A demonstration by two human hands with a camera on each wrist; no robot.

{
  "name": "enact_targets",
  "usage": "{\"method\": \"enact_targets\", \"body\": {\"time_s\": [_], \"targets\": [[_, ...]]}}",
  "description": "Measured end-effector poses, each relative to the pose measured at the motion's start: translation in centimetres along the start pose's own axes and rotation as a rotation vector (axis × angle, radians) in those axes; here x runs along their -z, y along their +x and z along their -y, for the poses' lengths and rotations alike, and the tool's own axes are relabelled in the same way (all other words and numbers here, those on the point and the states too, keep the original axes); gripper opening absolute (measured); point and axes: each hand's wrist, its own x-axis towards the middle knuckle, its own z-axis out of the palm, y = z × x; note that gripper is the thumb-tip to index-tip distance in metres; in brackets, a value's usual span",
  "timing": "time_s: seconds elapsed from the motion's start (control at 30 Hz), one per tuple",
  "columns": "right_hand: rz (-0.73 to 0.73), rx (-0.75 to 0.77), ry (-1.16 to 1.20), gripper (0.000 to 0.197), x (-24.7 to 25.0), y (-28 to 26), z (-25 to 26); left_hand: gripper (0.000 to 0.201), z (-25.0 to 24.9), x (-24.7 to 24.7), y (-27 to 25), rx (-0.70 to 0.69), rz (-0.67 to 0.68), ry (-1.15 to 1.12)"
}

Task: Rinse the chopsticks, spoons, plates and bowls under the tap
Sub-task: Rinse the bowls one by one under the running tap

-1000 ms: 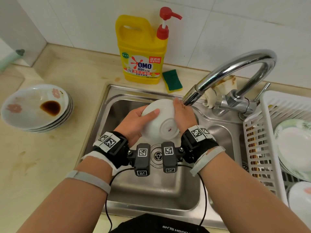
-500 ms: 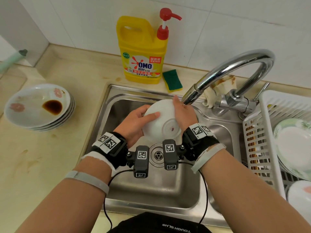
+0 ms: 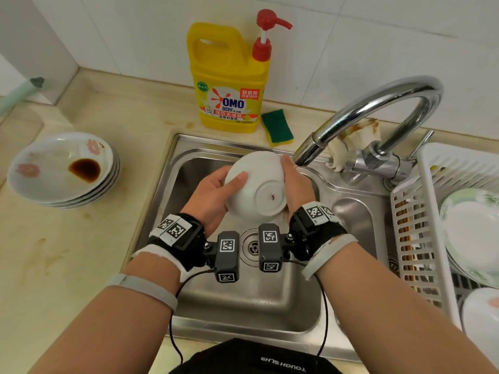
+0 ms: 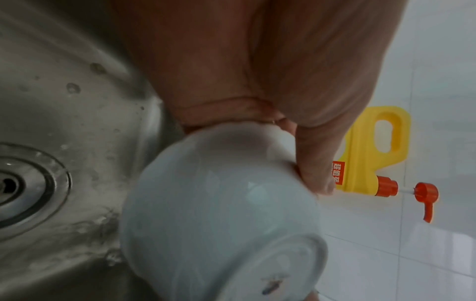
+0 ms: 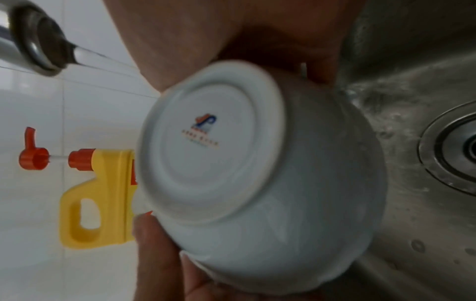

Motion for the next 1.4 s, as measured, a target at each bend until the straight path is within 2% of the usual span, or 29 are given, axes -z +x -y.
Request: {"method": "enact_targets", "body": {"time_s": [0.1, 0.27, 0.37, 0.43, 0.5, 0.57, 0.6, 0.67, 0.7, 0.77, 0.83, 0.97, 1.07, 1.2, 1.33, 1.4], "targets": [[-0.036, 0.061, -0.048, 0.044, 0.7, -0.3, 0.4, 0.037, -0.4, 0.5, 0.1, 0.051, 0.003, 0.002], [-0.177, 0.191, -0.085, 0.044, 0.5, 0.7, -0.3, 0.056, -0.5, -0.1, 0.4, 0.046, -0.024, 0.025], [-0.217, 0.222, -0.048, 0.045, 0.6, 0.3, -0.5, 0.055, -0.3, -0.1, 0.4, 0.031, -0.030, -0.053], [-0.187, 0.189, 0.020, 0.049, 0.2, -0.2, -0.4, 0.053, -0.1, -0.2, 0.3, 0.028, -0.020, -0.109], [-0.083, 0.071, 0.047, 0.066, -0.3, 0.0, -0.7, 0.051, 0.2, -0.4, 0.3, 0.019, 0.000, -0.146], [-0.043, 0.048, 0.074, 0.052, -0.7, 0.2, -1.0, 0.050, 0.3, -0.8, 0.2, 0.010, -0.008, -0.153], [-0.052, 0.048, 0.111, 0.049, -0.8, 0.2, -1.1, 0.049, 0.4, -0.8, 0.2, 0.009, -0.021, -0.146], [-0.093, 0.040, 0.129, 0.069, -0.6, 0.1, -1.0, 0.043, 0.4, -0.7, 0.2, 0.011, -0.054, -0.113], [-0.123, 0.066, 0.112, 0.070, -0.4, 0.3, -1.1, 0.039, 0.3, -0.5, 0.3, 0.015, -0.075, -0.095], [-0.174, 0.133, 0.065, 0.052, 0.0, 0.2, -0.7, 0.031, 0.2, -0.2, 0.5, 0.031, -0.100, -0.078], [-0.208, 0.191, 0.021, 0.038, 0.3, 0.7, -0.7, 0.033, 0.0, -0.3, 0.5, 0.053, -0.094, -0.066], [-0.233, 0.265, -0.016, 0.033, 0.4, 1.1, -0.9, 0.049, -0.1, -0.7, 0.7, 0.060, -0.122, -0.041], [-0.187, 0.218, 0.033, 0.038, 0.4, 1.1, -1.1, 0.052, -0.2, -0.6, 0.7, 0.051, -0.093, -0.092], [-0.023, -0.065, 0.281, 0.037, 0.1, 1.1, -1.7, 0.045, 0.1, -0.9, 0.8, 0.059, -0.076, -0.129], [0.037, -0.047, 0.365, 0.040, 0.4, 1.4, -2.1, 0.028, 0.6, -0.8, 1.0, 0.089, -0.121, -0.122], [0.008, 0.005, 0.339, 0.028, 0.7, 1.5, -2.0, 0.023, 0.7, -0.7, 1.1, 0.101, -0.132, -0.097]]}}
